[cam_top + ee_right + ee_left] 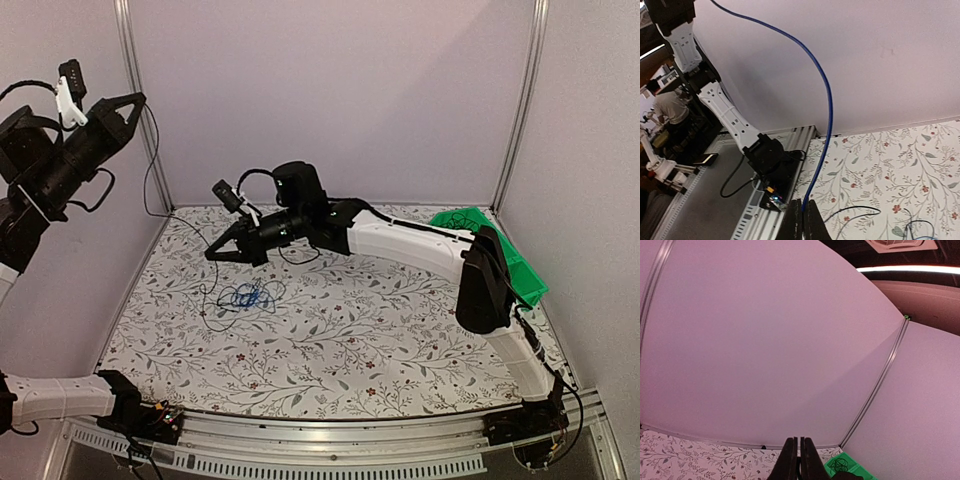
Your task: Untangle the cables
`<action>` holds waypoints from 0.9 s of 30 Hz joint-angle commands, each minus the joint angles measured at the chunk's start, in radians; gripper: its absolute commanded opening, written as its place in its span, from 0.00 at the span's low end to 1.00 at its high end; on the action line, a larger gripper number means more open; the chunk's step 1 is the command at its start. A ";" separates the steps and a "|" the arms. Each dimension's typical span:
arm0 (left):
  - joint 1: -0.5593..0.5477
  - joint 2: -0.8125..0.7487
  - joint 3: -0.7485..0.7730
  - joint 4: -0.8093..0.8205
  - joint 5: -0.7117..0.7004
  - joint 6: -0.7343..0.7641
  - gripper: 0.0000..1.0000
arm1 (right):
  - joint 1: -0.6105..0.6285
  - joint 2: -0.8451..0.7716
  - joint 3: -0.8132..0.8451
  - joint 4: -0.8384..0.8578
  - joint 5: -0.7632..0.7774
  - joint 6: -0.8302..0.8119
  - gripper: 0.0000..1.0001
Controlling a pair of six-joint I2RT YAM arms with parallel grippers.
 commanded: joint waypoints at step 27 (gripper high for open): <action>0.002 0.138 -0.631 0.179 0.171 -0.143 0.36 | -0.607 -0.600 -0.389 -0.254 0.268 -0.417 0.00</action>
